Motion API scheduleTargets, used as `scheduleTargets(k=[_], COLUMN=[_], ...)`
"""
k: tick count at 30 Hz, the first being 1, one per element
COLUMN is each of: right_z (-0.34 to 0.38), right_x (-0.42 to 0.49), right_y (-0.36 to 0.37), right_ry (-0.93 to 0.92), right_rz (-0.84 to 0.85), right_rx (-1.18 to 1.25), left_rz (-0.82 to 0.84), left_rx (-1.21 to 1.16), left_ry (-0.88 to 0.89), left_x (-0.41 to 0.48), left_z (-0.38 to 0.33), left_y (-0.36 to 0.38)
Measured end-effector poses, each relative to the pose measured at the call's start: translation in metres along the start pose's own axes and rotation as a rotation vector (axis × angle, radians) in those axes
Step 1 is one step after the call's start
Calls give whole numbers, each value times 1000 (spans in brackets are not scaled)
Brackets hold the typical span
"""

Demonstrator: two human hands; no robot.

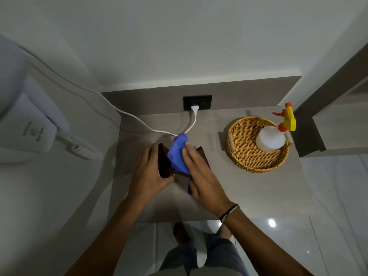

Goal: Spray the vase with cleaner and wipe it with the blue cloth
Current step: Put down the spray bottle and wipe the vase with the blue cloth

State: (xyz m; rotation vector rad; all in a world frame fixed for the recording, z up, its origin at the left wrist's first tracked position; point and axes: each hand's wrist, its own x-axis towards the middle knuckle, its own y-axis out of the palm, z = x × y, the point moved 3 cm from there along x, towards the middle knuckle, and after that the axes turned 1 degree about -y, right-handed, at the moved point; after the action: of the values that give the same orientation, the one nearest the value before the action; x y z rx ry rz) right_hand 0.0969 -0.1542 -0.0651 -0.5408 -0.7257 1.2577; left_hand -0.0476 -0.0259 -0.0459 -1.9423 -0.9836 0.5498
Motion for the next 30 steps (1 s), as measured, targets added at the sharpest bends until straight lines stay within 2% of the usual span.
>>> scheduleTargets(k=[3,8,12,15,19,21,24,27,29,30], right_z=[16,-13,-55,-49,8,20,-5,-58,-71,-65], right_x=[5,3,3,5,5,5,-5,-11,-10,-6], right_y=[19,31,23,20,27,31,31,19,9,9], right_ry=[-52,-68,65,143,58,37,13,193,301,286], right_rz=[156,202,258,245,129,98,119,192,225,207], right_rx=[-19,-185,-290,-134,213,293,118,-94,-81,-33], left_rz=[-7,19,-10,-24,-13,-8,-23,-13,-22,-27], left_rx=[7,24,30,49,0,-11,34,45,49,55], left_ry=[51,-10,-31,-36,9,50,14,-44,-30,-26], left_x=[2,-2,-5,-2,1,1,2,3,4,6], left_z=[-1,6,8,1,-6,-6,-4,-5,-9,-11], left_y=[-2,-4,-4,-1,-4,-3,-3,-2,-1,0])
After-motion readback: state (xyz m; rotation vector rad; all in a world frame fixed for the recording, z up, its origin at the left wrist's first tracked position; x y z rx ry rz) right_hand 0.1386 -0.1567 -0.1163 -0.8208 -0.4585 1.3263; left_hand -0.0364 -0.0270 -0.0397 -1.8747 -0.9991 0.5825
